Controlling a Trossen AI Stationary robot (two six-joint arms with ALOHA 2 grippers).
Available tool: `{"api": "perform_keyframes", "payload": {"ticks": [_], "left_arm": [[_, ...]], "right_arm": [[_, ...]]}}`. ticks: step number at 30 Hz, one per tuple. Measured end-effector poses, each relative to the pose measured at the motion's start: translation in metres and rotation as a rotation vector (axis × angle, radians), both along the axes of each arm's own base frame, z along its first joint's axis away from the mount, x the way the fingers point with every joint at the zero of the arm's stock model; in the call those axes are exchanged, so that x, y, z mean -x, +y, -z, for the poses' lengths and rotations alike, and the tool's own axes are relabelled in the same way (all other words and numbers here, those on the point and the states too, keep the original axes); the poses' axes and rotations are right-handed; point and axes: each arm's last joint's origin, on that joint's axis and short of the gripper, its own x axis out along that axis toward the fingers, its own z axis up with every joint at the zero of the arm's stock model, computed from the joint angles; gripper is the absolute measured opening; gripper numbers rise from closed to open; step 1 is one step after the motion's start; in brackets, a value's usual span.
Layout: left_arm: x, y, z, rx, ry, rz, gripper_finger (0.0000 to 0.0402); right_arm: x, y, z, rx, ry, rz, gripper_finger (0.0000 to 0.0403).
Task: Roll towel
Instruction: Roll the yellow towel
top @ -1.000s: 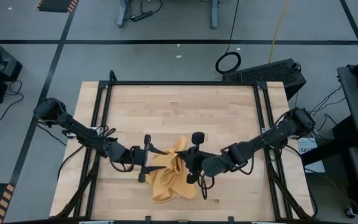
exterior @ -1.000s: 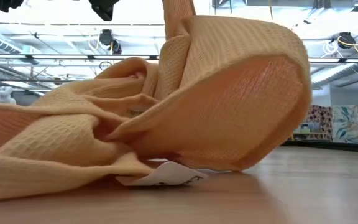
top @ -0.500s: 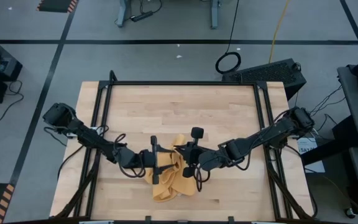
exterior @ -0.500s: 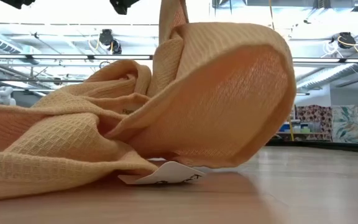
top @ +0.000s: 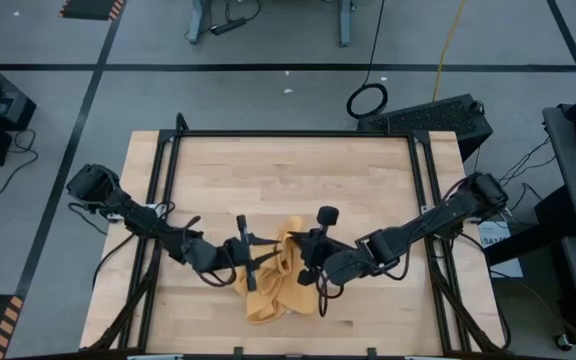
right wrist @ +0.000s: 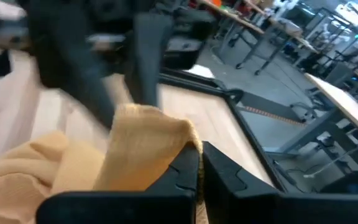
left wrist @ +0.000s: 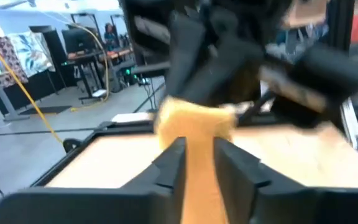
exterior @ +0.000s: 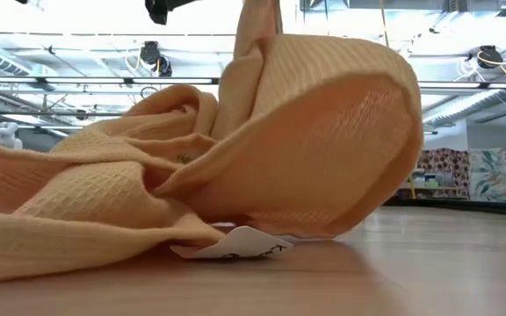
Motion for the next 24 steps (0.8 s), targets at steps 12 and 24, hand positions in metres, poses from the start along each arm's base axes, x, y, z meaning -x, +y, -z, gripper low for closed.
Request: {"api": "perform_keyframes", "payload": {"ticks": [12,24], "left_arm": [[-0.005,0.003,0.002,0.058,-0.044,-0.012,0.0285],[-0.013,0.014,0.002,-0.003,-0.071,-0.056,0.0068]], "right_arm": [[0.002,-0.001,-0.006,-0.063,-0.058,0.022,0.0003],[0.006,0.006,-0.005,-0.074,-0.046,0.004,0.0003]]}}
